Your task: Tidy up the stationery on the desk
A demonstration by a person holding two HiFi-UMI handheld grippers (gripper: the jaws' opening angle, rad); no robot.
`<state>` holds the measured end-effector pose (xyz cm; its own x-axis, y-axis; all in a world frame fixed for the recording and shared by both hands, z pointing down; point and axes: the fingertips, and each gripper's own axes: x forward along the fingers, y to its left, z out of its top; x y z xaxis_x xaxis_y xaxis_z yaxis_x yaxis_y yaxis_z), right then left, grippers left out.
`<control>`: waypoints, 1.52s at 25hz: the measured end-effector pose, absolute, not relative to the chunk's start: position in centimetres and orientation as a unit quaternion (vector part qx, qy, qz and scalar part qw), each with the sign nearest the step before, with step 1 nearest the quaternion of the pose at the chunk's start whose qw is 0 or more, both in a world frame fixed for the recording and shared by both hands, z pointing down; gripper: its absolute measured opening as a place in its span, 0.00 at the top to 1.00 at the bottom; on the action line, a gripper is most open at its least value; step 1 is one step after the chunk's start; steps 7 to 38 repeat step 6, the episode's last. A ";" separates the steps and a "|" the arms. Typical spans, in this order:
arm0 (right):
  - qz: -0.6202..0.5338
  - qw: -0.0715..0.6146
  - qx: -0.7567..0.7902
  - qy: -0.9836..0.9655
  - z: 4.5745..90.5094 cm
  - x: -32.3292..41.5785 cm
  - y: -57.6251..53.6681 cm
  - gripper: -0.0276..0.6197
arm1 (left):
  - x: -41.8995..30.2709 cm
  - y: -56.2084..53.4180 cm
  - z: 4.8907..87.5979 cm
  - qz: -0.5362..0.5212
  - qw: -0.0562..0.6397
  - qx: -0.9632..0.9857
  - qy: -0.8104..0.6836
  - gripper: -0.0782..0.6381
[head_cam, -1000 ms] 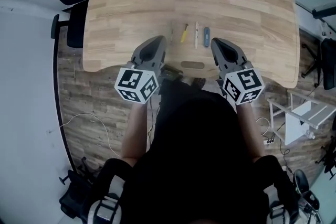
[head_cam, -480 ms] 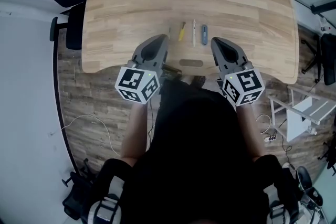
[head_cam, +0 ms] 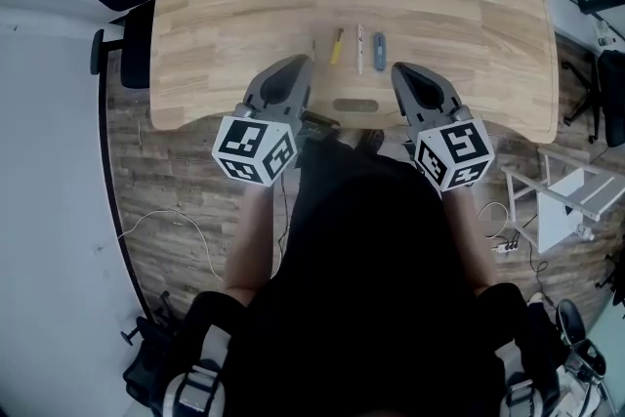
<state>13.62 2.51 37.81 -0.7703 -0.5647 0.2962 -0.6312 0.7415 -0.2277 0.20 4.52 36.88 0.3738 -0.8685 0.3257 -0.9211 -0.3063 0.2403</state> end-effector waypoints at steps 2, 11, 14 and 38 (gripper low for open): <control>0.158 0.106 0.318 -0.929 37.9 13.5 2.7 0.93 | 0.4 4.6 36.9 0.068 0.198 0.807 -0.553 0.83; 0.156 0.114 0.304 -0.933 38.1 13.0 3.1 0.93 | 0.5 4.7 36.8 0.066 0.200 0.809 -0.549 0.83; 0.156 0.114 0.304 -0.933 38.1 13.0 3.1 0.93 | 0.5 4.7 36.8 0.066 0.200 0.809 -0.549 0.83; 0.156 0.114 0.304 -0.933 38.1 13.0 3.1 0.93 | 0.5 4.7 36.8 0.066 0.200 0.809 -0.549 0.83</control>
